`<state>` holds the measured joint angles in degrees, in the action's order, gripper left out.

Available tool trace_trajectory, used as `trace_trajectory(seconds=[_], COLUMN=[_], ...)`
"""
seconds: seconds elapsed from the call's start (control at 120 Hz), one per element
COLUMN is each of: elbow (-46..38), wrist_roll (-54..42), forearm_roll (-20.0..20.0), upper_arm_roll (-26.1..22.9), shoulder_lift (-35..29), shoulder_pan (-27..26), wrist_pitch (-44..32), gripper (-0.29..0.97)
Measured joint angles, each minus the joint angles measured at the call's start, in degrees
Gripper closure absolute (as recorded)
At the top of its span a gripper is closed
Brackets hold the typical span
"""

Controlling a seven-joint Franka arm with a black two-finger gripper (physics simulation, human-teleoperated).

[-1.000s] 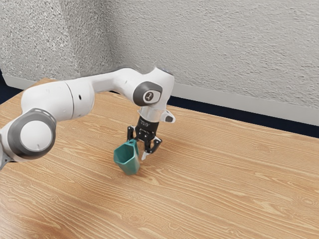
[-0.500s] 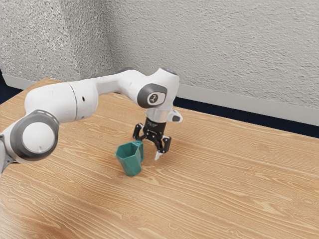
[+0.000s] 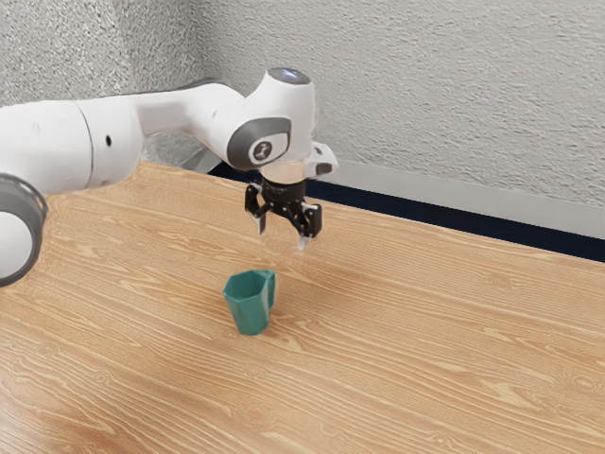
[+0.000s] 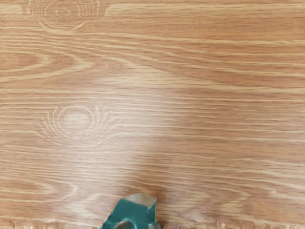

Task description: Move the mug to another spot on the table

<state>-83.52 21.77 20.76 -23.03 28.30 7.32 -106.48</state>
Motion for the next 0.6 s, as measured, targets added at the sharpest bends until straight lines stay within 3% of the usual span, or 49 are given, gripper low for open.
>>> trace_trajectory(seconds=[0.117, 0.267, 0.367, 0.6], elbow=[-7.12, -7.36, -2.29, 0.34], wrist_roll=[-1.85, -6.45, -9.56, -16.62], forearm_roll=[-10.87, -21.33, -24.11, -25.82], upper_arm_roll=[5.06, 12.30, 13.31, 16.01], shoulder_lift=[-13.46, -20.71, -21.75, -25.14], shoulder_pan=[0.00, 1.76, 4.87, 5.19], wrist_pitch=[-1.93, 1.74, 6.19, 13.52], gripper=[0.03, 0.03, 0.02, 0.02])
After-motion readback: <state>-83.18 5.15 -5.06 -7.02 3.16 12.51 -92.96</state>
